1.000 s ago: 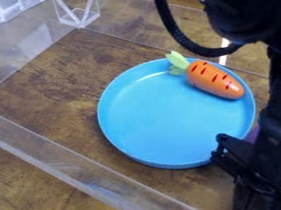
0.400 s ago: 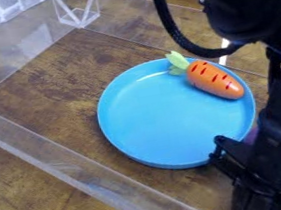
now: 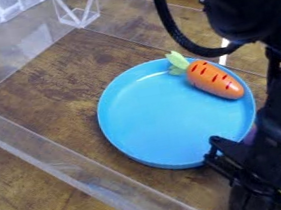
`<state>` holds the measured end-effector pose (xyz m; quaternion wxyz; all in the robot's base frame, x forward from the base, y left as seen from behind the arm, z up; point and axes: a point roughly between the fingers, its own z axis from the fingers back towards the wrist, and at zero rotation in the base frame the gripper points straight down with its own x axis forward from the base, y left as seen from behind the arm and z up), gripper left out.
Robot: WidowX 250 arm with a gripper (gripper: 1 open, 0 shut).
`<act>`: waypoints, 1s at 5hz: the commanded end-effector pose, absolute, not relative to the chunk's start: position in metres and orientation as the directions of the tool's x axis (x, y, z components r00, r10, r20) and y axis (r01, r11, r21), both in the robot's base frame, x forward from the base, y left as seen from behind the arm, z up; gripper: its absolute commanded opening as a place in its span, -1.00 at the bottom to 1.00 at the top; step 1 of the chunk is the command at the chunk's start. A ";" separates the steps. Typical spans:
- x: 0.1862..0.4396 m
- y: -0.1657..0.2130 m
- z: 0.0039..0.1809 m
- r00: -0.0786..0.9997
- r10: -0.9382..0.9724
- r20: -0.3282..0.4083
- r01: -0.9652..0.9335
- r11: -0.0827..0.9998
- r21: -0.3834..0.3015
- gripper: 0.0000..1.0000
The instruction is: Put the lemon on the blue tray
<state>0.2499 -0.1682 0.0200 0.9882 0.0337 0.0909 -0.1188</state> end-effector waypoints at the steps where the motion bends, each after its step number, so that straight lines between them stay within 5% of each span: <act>1: 0.266 -0.171 0.042 0.960 -0.254 -0.116 0.261 0.964 0.046 -1.00; 2: 0.270 -0.171 0.054 0.952 -0.286 -0.112 0.295 0.952 0.082 -1.00; 5: 0.268 -0.143 0.129 0.942 -0.326 -0.084 0.336 0.927 0.168 -1.00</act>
